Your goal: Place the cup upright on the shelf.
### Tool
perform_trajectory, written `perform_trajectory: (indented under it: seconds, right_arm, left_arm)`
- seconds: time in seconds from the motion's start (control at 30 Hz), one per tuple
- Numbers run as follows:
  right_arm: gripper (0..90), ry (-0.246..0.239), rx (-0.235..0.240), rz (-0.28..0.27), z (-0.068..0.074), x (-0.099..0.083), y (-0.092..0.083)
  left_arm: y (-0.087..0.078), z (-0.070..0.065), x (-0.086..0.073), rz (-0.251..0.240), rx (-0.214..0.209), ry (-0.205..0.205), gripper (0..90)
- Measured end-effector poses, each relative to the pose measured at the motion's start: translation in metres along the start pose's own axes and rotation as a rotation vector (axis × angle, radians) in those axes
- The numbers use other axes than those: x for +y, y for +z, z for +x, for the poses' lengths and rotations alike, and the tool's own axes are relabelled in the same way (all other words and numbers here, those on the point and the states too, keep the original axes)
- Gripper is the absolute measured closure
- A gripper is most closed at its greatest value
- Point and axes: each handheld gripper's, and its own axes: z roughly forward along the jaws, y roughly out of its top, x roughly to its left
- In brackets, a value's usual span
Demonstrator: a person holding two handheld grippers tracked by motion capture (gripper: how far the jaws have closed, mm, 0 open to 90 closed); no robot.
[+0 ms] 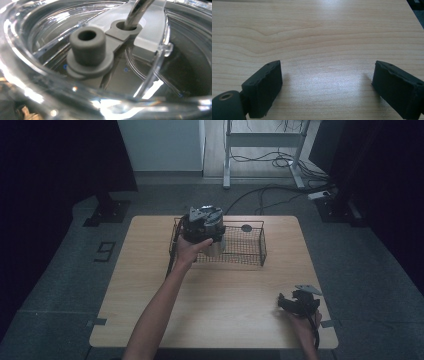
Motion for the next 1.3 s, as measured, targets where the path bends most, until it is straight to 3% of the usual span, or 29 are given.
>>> perform_trajectory:
  seconds: [0.3,0.63,0.8,1.3]
  right_arm:
    - [9.1,0.000,0.000,-0.001,0.000,0.000,0.000]
    - [9.3,0.000,-0.001,-0.002,0.000,0.000,0.000]
    - [9.3,0.000,-0.001,-0.002,0.000,0.000,0.000]
    - [9.3,0.000,-0.001,-0.002,0.000,0.000,0.000]
  left_arm:
    - [0.012,0.007,0.005,0.004,0.013,-0.004,3.8]
    - [0.033,0.015,0.005,0.011,0.039,-0.034,3.9]
    - [0.044,0.019,0.007,0.032,0.060,-0.027,3.8]
    - [0.064,0.018,-0.003,0.060,0.068,-0.051,3.8]
